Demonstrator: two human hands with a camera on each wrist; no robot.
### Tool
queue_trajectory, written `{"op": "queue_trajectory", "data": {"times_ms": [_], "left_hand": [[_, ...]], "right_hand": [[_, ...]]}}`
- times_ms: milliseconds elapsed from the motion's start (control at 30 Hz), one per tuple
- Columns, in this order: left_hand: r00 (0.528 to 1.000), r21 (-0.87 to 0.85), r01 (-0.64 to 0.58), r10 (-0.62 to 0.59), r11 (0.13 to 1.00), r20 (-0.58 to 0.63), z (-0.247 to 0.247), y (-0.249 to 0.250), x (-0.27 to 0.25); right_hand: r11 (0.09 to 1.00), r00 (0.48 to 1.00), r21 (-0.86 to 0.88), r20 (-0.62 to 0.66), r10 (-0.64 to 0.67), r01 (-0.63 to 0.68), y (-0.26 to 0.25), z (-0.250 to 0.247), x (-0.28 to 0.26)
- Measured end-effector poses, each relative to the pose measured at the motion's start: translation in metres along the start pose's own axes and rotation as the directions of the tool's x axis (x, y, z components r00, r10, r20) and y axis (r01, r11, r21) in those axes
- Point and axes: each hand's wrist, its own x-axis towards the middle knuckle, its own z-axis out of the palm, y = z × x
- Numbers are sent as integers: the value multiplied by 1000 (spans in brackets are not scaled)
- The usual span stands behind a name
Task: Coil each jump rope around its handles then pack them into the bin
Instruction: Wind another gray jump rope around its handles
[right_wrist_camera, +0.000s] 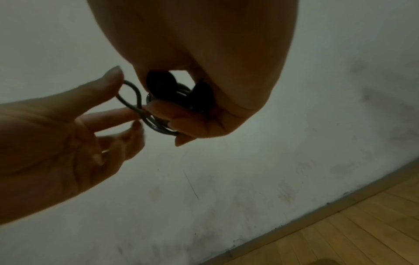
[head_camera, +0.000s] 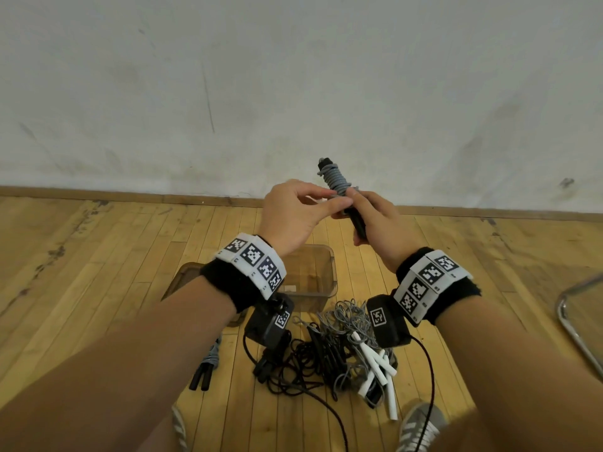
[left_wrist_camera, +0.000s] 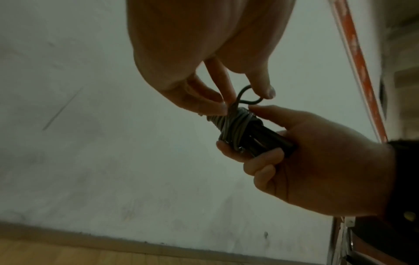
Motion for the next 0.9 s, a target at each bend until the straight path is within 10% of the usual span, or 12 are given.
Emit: {"op": "queue_trajectory", "data": {"times_ms": [400, 900], "left_hand": [[974, 86, -61, 79, 994, -214, 6, 1, -5], [983, 26, -86, 90, 996, -158, 6, 1, -3]], "right_hand": [[986, 995, -144, 63, -72, 80, 1, 17, -4], [951, 971, -199, 50, -232, 237, -2, 8, 0]]}}
